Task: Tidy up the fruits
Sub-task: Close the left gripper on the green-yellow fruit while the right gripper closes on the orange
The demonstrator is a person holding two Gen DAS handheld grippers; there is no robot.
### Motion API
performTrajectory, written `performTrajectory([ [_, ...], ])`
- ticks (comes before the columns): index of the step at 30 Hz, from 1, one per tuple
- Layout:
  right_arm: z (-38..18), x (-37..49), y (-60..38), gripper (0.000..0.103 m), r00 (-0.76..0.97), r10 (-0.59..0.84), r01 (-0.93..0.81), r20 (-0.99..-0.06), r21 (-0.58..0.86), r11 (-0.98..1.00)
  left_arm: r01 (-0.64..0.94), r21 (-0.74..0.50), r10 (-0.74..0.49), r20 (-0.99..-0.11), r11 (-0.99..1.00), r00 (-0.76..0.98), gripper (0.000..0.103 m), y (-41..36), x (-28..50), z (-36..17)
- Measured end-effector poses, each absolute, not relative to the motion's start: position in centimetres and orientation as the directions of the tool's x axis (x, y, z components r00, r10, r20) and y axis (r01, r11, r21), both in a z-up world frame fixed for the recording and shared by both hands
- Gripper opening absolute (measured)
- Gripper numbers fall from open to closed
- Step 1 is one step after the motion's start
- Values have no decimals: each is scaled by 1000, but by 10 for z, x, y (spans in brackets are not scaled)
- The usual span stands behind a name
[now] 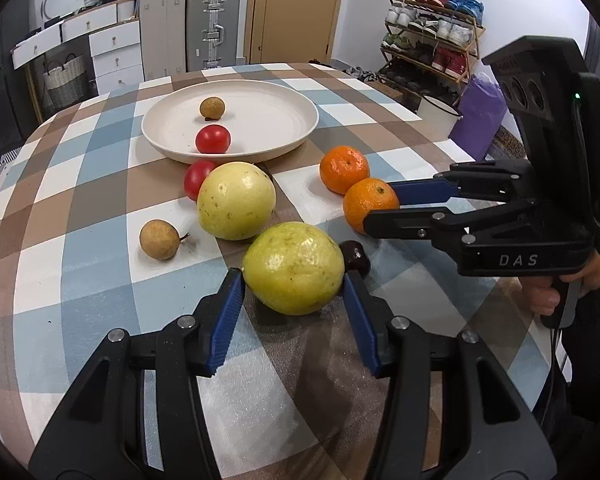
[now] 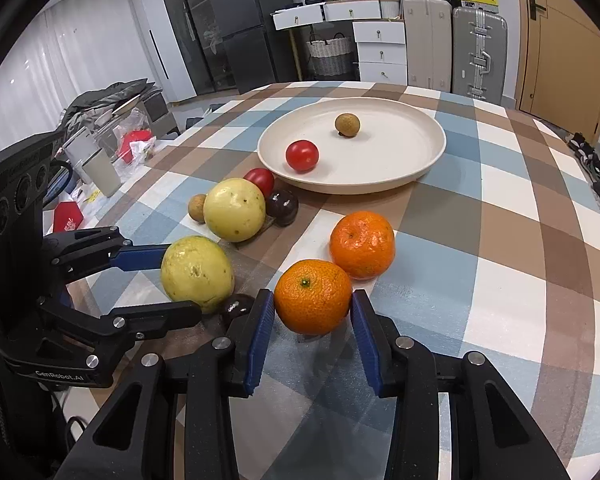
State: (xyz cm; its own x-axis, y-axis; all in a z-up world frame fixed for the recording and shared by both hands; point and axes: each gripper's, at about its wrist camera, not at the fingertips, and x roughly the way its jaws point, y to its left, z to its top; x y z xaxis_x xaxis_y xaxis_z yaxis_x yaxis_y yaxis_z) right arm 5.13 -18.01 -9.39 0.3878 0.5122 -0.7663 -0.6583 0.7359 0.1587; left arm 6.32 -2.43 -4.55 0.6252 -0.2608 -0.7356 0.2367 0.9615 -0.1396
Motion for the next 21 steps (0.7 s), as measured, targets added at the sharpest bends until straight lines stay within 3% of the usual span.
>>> performTrajectory([
  [12,-98,53,-179,40,387,499,-655,-776,150,741,209,-123,-229,-750,970,621,57,-32,71,-49],
  [15,-98,53,-178,40,386,499,-656,-776,149,740,195,-143,-236,-741,970,629,56,-29,75,-50],
  [16,-98,53,-178,40,387,499,-657,-776,147,739,194,-149,-240,-738,970,631,50,-28,76,-49],
  [21,-95,52,-179,40,388,502,-659,-773,148,738,196,-160,-250,-727,967,639,49,-25,74,-48],
])
